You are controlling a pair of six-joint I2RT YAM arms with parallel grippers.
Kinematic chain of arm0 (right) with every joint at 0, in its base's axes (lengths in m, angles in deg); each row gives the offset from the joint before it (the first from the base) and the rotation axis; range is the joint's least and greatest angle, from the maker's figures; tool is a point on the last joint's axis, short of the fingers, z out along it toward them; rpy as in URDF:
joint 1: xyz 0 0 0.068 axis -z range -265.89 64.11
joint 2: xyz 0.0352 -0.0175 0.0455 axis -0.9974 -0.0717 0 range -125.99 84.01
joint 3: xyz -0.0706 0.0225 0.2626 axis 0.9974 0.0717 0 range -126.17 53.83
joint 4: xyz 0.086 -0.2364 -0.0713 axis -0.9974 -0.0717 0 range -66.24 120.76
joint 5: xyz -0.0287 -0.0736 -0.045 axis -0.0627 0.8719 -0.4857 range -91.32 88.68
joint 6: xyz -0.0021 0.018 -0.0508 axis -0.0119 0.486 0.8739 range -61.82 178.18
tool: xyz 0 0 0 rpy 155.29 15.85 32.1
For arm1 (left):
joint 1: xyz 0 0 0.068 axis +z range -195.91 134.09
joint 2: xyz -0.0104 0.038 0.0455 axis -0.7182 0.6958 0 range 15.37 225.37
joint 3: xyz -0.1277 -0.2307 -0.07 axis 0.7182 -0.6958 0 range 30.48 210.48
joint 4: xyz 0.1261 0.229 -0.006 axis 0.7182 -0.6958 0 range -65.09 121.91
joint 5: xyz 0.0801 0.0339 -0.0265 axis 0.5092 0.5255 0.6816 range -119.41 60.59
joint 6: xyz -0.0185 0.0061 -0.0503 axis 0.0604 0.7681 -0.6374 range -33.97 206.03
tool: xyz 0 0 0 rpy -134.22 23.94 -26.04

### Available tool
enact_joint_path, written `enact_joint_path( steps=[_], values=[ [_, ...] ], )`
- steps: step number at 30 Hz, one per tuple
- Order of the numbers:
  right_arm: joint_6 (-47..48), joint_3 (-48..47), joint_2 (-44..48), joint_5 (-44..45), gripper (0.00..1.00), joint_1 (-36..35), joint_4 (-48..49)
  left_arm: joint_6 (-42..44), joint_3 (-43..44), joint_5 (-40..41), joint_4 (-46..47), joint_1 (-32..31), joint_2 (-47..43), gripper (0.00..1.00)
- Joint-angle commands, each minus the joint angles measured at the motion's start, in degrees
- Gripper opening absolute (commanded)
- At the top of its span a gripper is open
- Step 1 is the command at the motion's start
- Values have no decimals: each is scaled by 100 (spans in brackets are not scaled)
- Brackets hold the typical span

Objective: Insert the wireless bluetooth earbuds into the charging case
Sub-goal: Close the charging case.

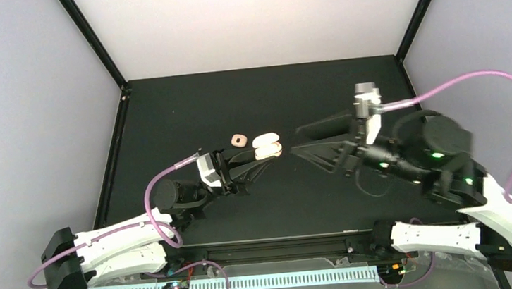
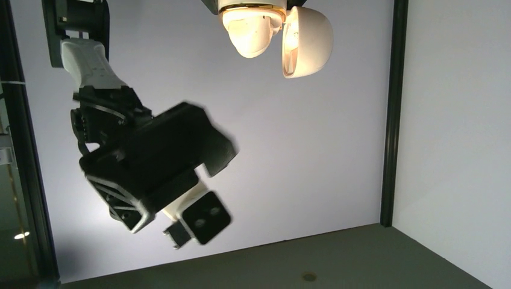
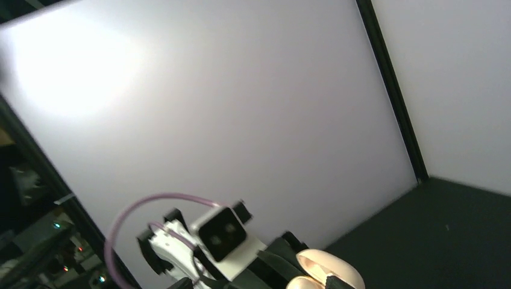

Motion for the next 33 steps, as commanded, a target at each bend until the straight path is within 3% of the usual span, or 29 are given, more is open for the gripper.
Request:
enact_joint_path(
  steps=[1,5,11,20,33],
  values=[
    [380,-318,577,-77,57,-2,-147,99,-117,101,192,-28,-246,2],
    [491,-476,570,725,57,-2,-755,129,-244,-117,149,-28,-371,2],
    [582,-1322,-273,1554,51,-2,-2187,60,-273,-902,96,-28,-538,2],
    [947,-2134,-1226,800,49,1,-3173,207,-48,-1767,-639,-28,-740,2],
    [1227,-2325,-1665,-432,49,1,-3724,369,133,-1877,-909,-26,-698,2]
  ],
)
